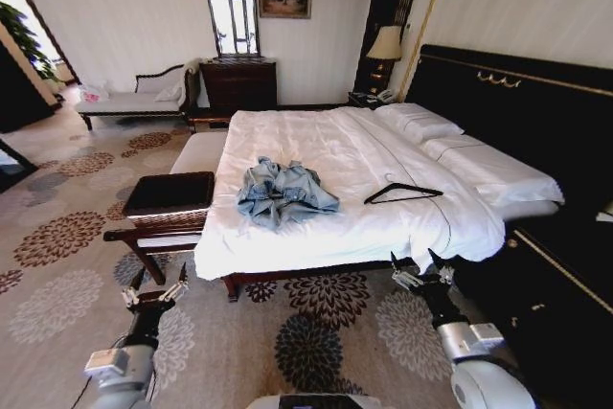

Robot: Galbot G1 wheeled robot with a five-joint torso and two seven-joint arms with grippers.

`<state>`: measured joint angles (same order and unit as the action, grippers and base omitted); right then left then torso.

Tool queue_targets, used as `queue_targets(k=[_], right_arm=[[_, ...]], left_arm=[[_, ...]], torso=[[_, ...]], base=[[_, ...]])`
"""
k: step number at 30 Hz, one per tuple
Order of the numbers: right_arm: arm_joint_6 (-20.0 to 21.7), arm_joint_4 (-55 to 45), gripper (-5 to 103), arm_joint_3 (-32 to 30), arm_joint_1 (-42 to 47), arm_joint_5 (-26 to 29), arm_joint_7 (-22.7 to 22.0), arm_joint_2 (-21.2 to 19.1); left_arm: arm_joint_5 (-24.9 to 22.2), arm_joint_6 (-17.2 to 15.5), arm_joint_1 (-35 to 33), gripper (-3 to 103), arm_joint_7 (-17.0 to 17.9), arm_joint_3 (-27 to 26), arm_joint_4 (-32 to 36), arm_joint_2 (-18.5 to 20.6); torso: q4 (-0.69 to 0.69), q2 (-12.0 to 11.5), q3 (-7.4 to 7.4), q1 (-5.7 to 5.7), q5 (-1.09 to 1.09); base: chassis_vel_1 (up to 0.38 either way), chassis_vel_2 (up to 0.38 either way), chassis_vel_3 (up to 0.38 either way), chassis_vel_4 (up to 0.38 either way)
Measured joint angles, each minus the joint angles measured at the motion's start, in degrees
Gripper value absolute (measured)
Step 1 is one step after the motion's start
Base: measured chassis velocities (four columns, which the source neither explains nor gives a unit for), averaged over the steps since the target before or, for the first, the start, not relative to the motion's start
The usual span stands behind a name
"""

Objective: Pick up the clothes from the bed and hang them on the clothes hanger.

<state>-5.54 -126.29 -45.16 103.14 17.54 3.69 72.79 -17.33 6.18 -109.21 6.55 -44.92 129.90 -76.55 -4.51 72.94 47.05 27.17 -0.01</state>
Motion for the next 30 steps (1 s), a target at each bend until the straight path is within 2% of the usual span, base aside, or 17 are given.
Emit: queue_targets(k=[5,13,25,30], right_arm=[[0.5,0.9,100,0.6,-0.7,0.2,0.0,-0.3],[3.7,1.5,100,2.1,-2.2,1.8,-0.5,-0.3],[3.7,1.9,100,2.2,-2.9,2.1,-0.7,-0.6],[3.2,1.9,100,2.6,-2.5,0.5,-0.5,0.2]], left_arm=[[0.3,0.0,0.3,100,0.1,0.3,-0.4,-0.3],[0.3,0.1,0.4,100,0.3,0.4,-1.6,-0.3],[0.5,-0.2,1.0,100,0.5,1.0,-2.5,0.2],[0.7,-0.1,0.9,100,0.5,1.2,-2.4,-0.1]], torso=[[0.00,0.0,0.00,0.00,0.01],[0.01,0.0,0.00,0.00,0.01],[0.00,0.0,0.00,-0.01,0.01],[0.00,0.0,-0.01,-0.02,0.01]], base=[[0.000,0.000,0.000,0.000],[0.000,0.000,0.000,0.000],[-0.014,0.019,0.013,-0.015],[-0.112,0.134,0.125,-0.139]])
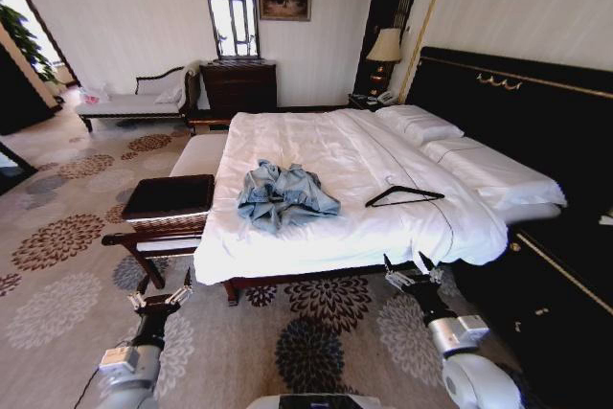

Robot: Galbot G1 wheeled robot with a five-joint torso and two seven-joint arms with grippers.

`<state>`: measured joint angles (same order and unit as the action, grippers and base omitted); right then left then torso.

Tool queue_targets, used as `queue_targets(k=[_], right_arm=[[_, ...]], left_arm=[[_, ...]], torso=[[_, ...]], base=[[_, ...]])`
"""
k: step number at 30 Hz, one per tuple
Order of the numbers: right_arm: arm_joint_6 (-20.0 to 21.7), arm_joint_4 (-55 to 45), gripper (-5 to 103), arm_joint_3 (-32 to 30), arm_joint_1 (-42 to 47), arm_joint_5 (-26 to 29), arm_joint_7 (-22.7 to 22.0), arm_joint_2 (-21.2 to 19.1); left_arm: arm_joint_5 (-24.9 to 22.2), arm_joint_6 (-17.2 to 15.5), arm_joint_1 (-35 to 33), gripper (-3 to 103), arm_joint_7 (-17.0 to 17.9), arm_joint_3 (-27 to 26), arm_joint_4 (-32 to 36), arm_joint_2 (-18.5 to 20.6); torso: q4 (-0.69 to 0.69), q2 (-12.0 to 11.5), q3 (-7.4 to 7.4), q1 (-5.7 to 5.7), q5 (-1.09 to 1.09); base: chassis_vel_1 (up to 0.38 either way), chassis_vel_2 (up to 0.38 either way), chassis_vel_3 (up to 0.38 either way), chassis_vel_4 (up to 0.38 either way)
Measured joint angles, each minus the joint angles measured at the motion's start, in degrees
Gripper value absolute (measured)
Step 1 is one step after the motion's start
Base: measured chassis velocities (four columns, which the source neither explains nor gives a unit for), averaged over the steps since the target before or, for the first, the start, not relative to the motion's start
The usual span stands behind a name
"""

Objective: Pick up the clothes from the bed and hang them on the clothes hanger.

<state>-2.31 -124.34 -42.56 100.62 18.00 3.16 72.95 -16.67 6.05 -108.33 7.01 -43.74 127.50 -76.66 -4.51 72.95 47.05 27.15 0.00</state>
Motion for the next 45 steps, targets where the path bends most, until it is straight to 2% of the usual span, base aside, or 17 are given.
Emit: queue_targets(k=[11,14,17,25,45], right_arm=[[-0.6,-0.3,100,0.5,1.0,-1.8,0.1,0.8],[-0.8,-0.3,100,0.5,1.1,-2.2,0.1,0.8],[-1.4,-0.3,100,0.5,1.3,-3.0,0.2,0.8],[-1.8,0.0,100,0.9,0.9,-3.3,0.1,0.8],[-4.2,1.6,100,1.4,0.8,-6.8,-0.1,1.3]], left_arm=[[-0.4,0.1,-0.2,100,-0.3,0.1,0.0,-0.4],[-0.4,0.2,-0.3,103,-0.4,0.1,0.0,-0.5],[-0.4,0.2,-0.6,99,-0.5,0.1,0.3,-0.7],[-0.1,0.6,-1.1,99,-0.7,-0.2,0.4,-1.1],[-0.2,1.0,-1.2,99,-0.8,-0.6,0.0,-1.2]], torso=[[0.00,0.0,0.02,0.04,0.01],[0.00,0.0,0.01,0.04,0.00],[0.01,0.0,0.01,0.02,-0.01],[0.00,0.0,0.02,0.05,-0.01],[0.00,0.0,0.01,0.01,0.02]], base=[[-0.226,0.232,0.225,-0.221],[-0.262,0.240,0.260,-0.264],[-0.270,0.248,0.275,-0.254],[-0.241,0.184,0.239,-0.201],[-0.245,0.007,0.235,-0.006]])
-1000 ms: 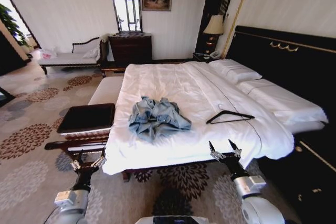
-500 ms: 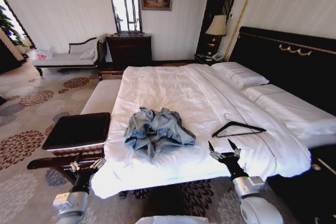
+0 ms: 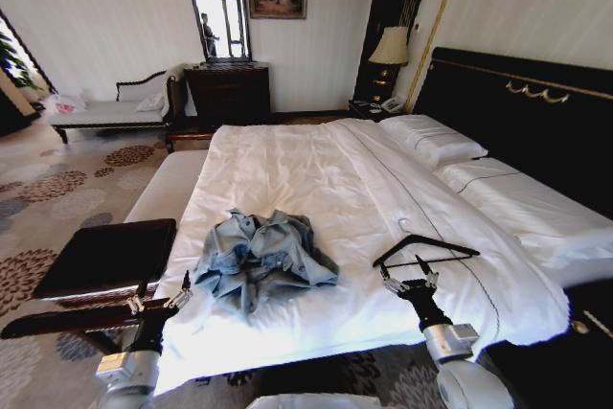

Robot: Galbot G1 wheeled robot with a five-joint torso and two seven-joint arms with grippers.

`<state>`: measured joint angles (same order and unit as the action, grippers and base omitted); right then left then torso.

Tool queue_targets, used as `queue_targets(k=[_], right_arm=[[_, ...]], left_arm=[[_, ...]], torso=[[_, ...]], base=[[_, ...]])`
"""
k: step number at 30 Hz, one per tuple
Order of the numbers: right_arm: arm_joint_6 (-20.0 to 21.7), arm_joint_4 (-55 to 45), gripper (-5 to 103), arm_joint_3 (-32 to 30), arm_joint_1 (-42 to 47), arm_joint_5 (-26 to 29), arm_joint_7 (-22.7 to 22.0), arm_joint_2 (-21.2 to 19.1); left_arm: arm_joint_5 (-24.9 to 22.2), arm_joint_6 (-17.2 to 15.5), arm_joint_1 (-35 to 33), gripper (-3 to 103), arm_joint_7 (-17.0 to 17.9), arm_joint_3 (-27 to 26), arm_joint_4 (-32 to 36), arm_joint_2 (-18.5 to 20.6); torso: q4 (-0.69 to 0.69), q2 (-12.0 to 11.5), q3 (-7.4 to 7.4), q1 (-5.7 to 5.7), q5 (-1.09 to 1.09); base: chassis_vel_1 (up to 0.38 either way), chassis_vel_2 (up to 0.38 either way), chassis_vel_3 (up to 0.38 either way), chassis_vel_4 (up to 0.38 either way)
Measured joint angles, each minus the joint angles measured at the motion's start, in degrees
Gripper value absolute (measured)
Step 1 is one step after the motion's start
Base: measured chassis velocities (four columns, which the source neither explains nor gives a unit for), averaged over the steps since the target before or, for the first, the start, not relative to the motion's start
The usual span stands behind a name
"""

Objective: Pick up the clothes from the bed and hang them on the clothes hanger.

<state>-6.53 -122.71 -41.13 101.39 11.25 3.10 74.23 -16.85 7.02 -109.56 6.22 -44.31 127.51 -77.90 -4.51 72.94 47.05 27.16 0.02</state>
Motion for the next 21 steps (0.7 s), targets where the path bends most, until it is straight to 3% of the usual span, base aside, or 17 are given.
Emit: queue_targets(k=[12,16,18,20,21], right_arm=[[-1.5,0.2,100,1.6,-0.1,1.7,0.0,-0.4],[3.1,-2.7,100,4.0,0.5,7.8,-1.3,-2.8],[7.4,-4.8,100,5.5,0.4,12.6,-2.5,-5.4],[15.3,-8.3,100,7.4,-1.0,19.4,-4.3,-11.7],[15.3,-8.3,100,7.4,-1.0,19.4,-4.3,-11.7]], left_arm=[[-1.5,-0.3,0.2,99,0.4,-0.9,-0.1,0.2],[-2.6,-0.9,0.4,100,0.7,-1.5,-0.6,0.9],[-2.9,-1.1,0.3,100,0.7,-1.7,-0.6,1.1],[-3.3,-1.3,-0.3,100,0.8,-2.1,-0.4,1.2],[-3.3,-1.3,-0.3,100,0.8,-2.1,-0.4,1.2]], torso=[[0.01,0.0,0.02,0.09,-0.02],[-0.01,0.0,0.02,0.08,-0.01],[-0.02,0.0,0.00,0.02,0.01],[-0.02,0.0,-0.02,-0.07,-0.03],[-0.02,0.0,-0.02,-0.07,-0.03]], base=[[-0.119,0.164,0.129,-0.154],[-0.062,0.006,0.036,-0.020],[0.000,0.000,0.000,0.000],[0.023,-0.018,-0.013,0.027],[0.047,-0.036,-0.025,0.054]])
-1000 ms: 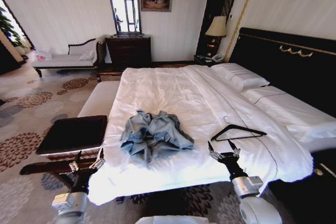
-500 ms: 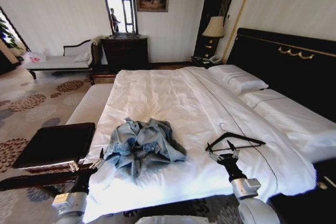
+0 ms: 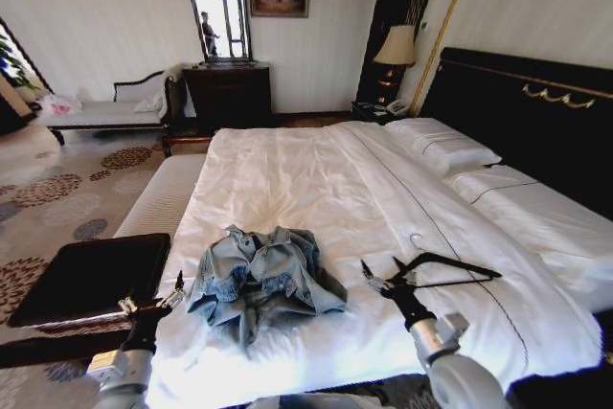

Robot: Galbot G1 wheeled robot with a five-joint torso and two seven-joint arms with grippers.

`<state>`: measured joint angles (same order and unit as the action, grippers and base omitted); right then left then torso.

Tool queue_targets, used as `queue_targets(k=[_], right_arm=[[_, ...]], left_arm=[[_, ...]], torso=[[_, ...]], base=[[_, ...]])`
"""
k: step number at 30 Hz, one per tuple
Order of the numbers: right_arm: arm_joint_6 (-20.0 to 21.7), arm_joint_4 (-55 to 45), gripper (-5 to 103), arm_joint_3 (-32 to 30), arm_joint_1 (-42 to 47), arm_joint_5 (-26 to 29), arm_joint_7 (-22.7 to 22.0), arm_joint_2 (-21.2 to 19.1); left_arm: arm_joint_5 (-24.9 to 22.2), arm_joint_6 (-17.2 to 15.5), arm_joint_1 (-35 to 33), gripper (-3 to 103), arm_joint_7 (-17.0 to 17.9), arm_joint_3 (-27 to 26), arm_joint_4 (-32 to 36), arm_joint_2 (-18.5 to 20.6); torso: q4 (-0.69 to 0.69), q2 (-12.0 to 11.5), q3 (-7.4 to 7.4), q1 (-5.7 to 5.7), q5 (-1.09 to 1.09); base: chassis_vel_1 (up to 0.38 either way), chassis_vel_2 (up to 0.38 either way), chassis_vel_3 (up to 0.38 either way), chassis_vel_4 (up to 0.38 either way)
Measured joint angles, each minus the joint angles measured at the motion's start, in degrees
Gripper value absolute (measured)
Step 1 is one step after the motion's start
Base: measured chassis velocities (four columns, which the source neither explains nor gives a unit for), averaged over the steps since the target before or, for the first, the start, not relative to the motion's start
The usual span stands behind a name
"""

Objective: Pick up the clothes from the bed and hang them on the clothes hanger.

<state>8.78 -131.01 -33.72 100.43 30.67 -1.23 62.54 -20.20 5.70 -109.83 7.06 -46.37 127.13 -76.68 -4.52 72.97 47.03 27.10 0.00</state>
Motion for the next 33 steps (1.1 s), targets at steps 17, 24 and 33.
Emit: queue_targets(k=[17,24,33], right_arm=[[17.9,2.5,100,25.2,-30.4,17.7,-4.2,-16.3],[20.3,5.0,100,32.2,-36.2,20.6,-4.7,-14.6],[20.2,11.4,100,38.8,-41.0,16.8,-5.9,-12.5]], left_arm=[[-5.1,0.5,-3.4,99,0.6,-4.8,-0.4,-2.9],[-4.6,-0.3,-2.3,99,1.0,-4.4,-0.4,-2.7],[-4.8,-1.1,-1.6,99,1.1,-4.3,-1.1,-2.1]], torso=[[0.02,0.0,0.02,0.08,0.00],[0.01,0.0,0.03,0.08,0.01],[0.02,0.0,0.03,0.08,-0.01]], base=[[0.009,-0.003,-0.009,0.006],[0.000,0.000,0.000,0.000],[0.000,0.000,0.000,0.000]])
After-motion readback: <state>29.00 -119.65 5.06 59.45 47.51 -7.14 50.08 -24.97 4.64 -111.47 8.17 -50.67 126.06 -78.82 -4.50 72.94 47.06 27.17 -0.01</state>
